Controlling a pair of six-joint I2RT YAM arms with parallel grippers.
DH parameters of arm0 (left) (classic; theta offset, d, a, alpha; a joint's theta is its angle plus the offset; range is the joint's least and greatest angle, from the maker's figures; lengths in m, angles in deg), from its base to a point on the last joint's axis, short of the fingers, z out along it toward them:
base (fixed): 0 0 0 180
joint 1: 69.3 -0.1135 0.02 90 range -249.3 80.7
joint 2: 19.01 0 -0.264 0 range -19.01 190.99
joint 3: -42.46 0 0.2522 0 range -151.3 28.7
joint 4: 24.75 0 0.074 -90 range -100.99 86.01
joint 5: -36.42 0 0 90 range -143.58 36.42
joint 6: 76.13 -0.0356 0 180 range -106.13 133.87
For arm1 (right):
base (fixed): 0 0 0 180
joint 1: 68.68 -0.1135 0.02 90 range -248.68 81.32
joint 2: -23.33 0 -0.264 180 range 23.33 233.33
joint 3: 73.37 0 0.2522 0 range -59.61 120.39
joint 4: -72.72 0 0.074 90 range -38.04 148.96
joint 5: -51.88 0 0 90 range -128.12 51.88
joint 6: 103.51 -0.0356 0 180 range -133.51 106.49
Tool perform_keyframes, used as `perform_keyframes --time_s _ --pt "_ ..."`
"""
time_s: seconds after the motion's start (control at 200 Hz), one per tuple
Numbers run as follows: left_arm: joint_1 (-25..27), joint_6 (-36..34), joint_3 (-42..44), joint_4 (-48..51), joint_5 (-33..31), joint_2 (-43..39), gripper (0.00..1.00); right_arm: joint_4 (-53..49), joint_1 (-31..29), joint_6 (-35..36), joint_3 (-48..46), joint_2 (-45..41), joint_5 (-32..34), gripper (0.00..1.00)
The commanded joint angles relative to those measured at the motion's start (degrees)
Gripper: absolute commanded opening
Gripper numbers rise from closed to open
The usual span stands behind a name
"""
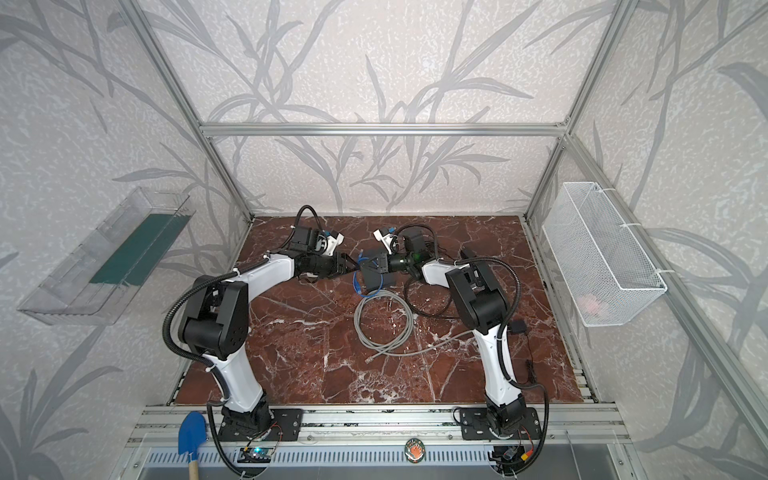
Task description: Insert the plug into the switch port
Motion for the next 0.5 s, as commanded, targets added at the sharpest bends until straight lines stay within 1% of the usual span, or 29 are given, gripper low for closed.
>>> perform_keyframes --time_s 0.0,0.125,0.255,0.36,0.42,0.495 --pt "-0.1 -2.6 1.3 -3.7 4.3 0.8 0.52 2.8 0.0 0.3 0.8 -2.6 -3.6 0.10" --pt "-0.1 -2.3 2.3 -5.3 4.1 1.0 0.48 3.9 0.0 -0.8 1.0 -2.4 -4.8 0.10" --pt "-0.1 -2.3 2.3 -6.8 4.2 1.1 0.32 5.1 0.1 -1.8 0.8 -2.2 -5.4 0.10" --pt "-0.1 -4.2 2.0 -5.9 4.1 0.6 0.21 4.1 0.1 -1.6 0.7 -2.2 -4.8 0.11" --pt "0.0 -6.9 1.3 -3.2 3.0 0.2 0.15 2.3 0.1 -0.8 0.7 -2.4 -4.0 0.14" --pt "0.8 -12.8 -0.9 3.5 -2.0 -0.7 0.12 -1.3 0.8 1.1 0.6 -3.3 -2.8 0.28"
